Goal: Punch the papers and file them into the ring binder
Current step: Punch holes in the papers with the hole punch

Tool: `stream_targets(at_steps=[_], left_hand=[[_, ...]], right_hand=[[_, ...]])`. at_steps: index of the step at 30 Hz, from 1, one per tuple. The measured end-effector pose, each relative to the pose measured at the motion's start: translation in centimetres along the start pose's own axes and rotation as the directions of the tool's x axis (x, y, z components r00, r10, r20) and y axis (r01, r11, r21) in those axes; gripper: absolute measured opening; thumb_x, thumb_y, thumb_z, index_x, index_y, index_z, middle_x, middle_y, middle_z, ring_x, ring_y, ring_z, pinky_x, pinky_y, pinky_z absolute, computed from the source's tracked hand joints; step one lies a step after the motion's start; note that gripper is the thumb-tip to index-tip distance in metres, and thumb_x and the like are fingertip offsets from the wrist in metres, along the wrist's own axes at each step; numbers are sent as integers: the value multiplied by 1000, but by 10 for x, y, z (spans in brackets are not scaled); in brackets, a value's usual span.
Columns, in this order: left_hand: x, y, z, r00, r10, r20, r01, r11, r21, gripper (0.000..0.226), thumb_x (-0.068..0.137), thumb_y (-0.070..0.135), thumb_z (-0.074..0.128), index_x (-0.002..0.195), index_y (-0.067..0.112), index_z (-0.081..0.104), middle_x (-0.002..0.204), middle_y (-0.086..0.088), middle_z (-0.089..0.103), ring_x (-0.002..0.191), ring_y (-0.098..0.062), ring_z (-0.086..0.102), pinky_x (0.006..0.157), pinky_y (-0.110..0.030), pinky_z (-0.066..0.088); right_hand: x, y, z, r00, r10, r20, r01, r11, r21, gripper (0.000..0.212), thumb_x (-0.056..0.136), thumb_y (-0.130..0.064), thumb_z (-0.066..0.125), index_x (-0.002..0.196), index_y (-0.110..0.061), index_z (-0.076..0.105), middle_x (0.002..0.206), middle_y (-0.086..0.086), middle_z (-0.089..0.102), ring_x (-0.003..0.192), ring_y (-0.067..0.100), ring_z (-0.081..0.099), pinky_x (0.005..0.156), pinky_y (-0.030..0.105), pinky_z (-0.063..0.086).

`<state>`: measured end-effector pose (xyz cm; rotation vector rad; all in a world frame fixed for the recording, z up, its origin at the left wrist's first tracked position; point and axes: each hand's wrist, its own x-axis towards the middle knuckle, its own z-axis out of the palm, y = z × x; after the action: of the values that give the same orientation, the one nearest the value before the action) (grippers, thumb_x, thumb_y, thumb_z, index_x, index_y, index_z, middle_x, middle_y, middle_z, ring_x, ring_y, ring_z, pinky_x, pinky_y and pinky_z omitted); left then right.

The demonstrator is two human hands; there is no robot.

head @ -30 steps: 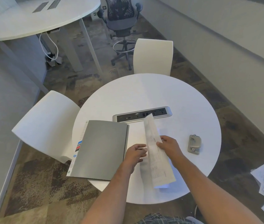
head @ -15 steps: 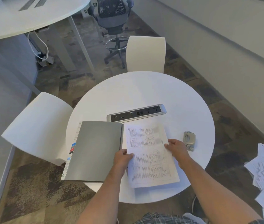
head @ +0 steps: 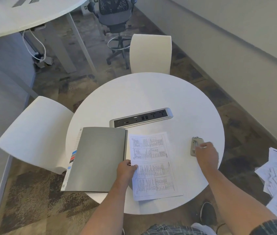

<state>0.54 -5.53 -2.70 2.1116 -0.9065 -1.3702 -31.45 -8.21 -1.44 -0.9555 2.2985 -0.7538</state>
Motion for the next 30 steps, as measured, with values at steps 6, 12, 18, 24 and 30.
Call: stream_targets(at_steps=[6, 12, 18, 24, 30], left_hand=[[3, -2, 0, 999, -39, -22, 40, 999, 35, 6, 88, 12, 69, 91, 8, 70, 93, -8, 76, 90, -27, 74, 84, -45, 61], [0, -2, 1, 998, -32, -47, 36, 996, 77, 5, 87, 10, 65, 89, 11, 70, 91, -6, 76, 87, -25, 73, 82, -47, 63], [0, -4, 2, 998, -15, -61, 20, 996, 87, 5, 87, 8, 66, 86, 12, 69, 91, -5, 76, 87, -25, 74, 81, -46, 63], [1, -3, 3, 997, 2, -78, 3, 998, 61, 7, 89, 6, 67, 86, 12, 67, 92, -6, 74, 84, -24, 71, 73, -33, 57], [1, -1, 4, 995, -13, -97, 9, 999, -39, 17, 89, 1, 66, 78, 14, 64, 91, -8, 74, 77, -25, 68, 68, -27, 49]], right_hand=[[29, 9, -2, 988, 108, 110, -95, 989, -110, 52, 102, -32, 53, 145, -3, 47, 139, 22, 57, 123, 39, 58, 91, 41, 48], [32, 9, 5, 986, 53, 155, -31, 990, -139, 31, 102, -21, 47, 122, -4, 65, 119, 19, 69, 91, 34, 62, 71, 33, 42], [16, 1, 14, 969, -14, 245, 55, 985, -164, 22, 101, -23, 50, 94, -14, 69, 88, 9, 70, 75, 27, 61, 60, 30, 40], [5, 0, 16, 932, -32, 361, 112, 973, -203, 22, 99, -28, 55, 90, -18, 72, 74, 2, 67, 69, 22, 61, 58, 29, 41], [2, -5, 14, 896, -39, 443, 151, 964, -220, 22, 97, -29, 61, 93, -13, 75, 82, 7, 71, 81, 28, 68, 66, 33, 46]])
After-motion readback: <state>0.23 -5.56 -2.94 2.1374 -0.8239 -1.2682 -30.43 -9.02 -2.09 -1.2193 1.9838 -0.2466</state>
